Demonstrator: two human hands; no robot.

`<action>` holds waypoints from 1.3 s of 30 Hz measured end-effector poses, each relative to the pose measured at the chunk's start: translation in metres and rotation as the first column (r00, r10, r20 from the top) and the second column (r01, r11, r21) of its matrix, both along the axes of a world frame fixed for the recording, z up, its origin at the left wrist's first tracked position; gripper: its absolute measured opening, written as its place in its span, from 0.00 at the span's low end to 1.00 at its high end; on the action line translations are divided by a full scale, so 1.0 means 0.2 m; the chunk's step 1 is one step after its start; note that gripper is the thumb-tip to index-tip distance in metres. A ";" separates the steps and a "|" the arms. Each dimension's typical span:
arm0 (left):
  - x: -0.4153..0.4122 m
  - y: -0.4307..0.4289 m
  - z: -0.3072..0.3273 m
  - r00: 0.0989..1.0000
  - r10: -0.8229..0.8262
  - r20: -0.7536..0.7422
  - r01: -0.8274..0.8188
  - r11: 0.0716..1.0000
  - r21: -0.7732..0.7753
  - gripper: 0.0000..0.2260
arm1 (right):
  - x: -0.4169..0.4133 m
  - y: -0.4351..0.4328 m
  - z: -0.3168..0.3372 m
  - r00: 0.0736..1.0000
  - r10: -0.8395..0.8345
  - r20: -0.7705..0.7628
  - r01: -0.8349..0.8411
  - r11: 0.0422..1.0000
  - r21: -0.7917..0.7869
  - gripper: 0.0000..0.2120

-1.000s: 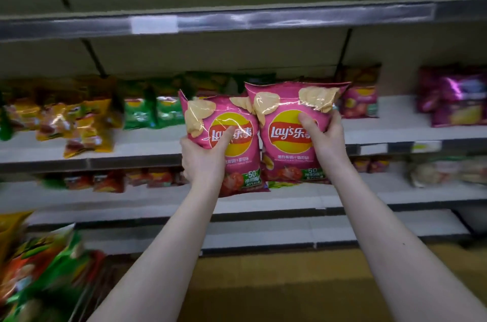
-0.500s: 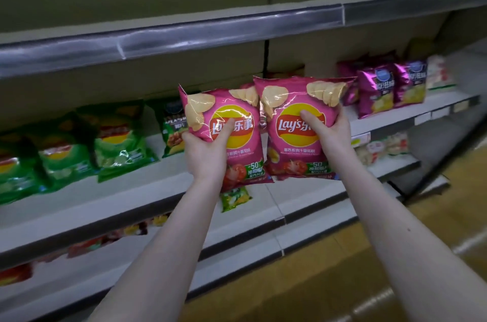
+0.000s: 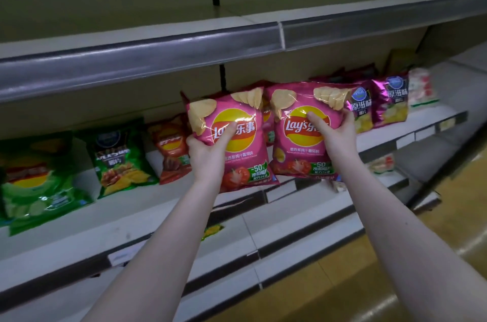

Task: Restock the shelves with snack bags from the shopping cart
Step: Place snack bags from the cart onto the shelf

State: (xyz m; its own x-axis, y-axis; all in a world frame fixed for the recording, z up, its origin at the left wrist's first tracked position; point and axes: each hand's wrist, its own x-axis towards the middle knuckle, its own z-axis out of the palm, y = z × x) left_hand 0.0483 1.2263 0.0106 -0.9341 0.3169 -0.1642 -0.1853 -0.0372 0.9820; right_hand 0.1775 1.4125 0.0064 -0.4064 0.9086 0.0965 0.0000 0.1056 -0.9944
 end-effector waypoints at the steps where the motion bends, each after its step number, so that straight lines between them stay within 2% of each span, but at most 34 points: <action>1: 0.01 0.08 -0.01 0.999 0.005 0.032 -0.005 1.000 0.015 0.29 | -0.01 0.10 -0.01 1.000 0.020 0.001 -0.020 1.000 -0.005 0.31; 4: 0.05 0.29 -0.04 0.994 0.033 0.102 -0.035 0.999 0.023 0.26 | -0.03 0.35 -0.03 0.998 0.065 0.012 -0.065 0.998 -0.010 0.30; 8: 0.10 0.54 -0.06 0.994 0.071 0.087 -0.072 0.997 0.009 0.19 | -0.09 0.66 -0.09 0.989 0.127 0.071 -0.126 0.992 -0.014 0.35; 13: 0.09 0.72 -0.12 0.990 0.136 0.020 -0.134 0.988 -0.076 0.13 | -0.26 0.89 -0.18 0.974 0.206 0.093 -0.203 0.978 -0.044 0.29; 16: 0.05 0.77 -0.16 0.987 0.158 0.019 -0.154 0.981 -0.117 0.14 | -0.35 0.98 -0.24 0.962 0.234 0.139 -0.231 0.972 -0.034 0.32; 19: 0.00 0.82 -0.19 0.986 0.156 0.061 -0.147 0.979 -0.143 0.20 | -0.43 1.04 -0.29 0.955 0.257 0.147 -0.257 0.966 -0.021 0.32; 21: -0.03 0.85 -0.24 0.984 0.158 0.082 -0.143 0.977 -0.160 0.19 | -0.47 1.07 -0.31 0.945 0.284 0.163 -0.281 0.959 -0.041 0.32; 23: -0.04 0.88 -0.27 0.984 0.159 0.076 -0.139 0.966 -0.220 0.16 | -0.52 1.10 -0.33 0.929 0.301 0.216 -0.301 0.953 -0.033 0.35; 25: -0.04 0.90 -0.30 0.986 0.142 0.085 -0.117 0.961 -0.252 0.17 | -0.55 1.14 -0.36 0.911 0.268 0.314 -0.286 0.958 0.011 0.45; 26: -0.04 0.91 -0.31 0.987 0.131 0.098 -0.104 0.965 -0.241 0.17 | -0.56 1.15 -0.35 0.887 0.239 0.394 -0.277 0.960 0.041 0.47; 28: -0.04 0.92 -0.31 0.986 0.120 0.119 -0.091 0.970 -0.224 0.20 | -0.56 1.17 -0.33 0.847 0.183 0.498 -0.247 0.967 0.064 0.42; 33: -0.04 0.93 -0.32 0.980 0.129 0.152 -0.093 0.969 -0.228 0.24 | -0.55 1.19 -0.37 0.883 0.211 0.420 -0.233 0.972 0.002 0.48; 37: -0.03 0.94 -0.32 0.974 0.139 0.177 -0.098 0.970 -0.223 0.24 | -0.51 1.17 -0.39 0.895 0.253 0.369 -0.272 0.962 0.001 0.45; 39: -0.03 0.95 -0.32 0.974 0.140 0.178 -0.100 0.971 -0.217 0.24 | -0.48 1.15 -0.39 0.900 0.234 0.369 -0.273 0.960 0.057 0.40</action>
State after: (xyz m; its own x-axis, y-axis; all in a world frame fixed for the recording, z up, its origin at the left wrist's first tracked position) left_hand 0.0423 1.4162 -0.0524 -0.9081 0.1451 -0.3929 -0.3767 0.1276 0.9175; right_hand 0.0813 1.6425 -0.0708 -0.6467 0.7627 -0.0088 0.3100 0.2523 -0.9166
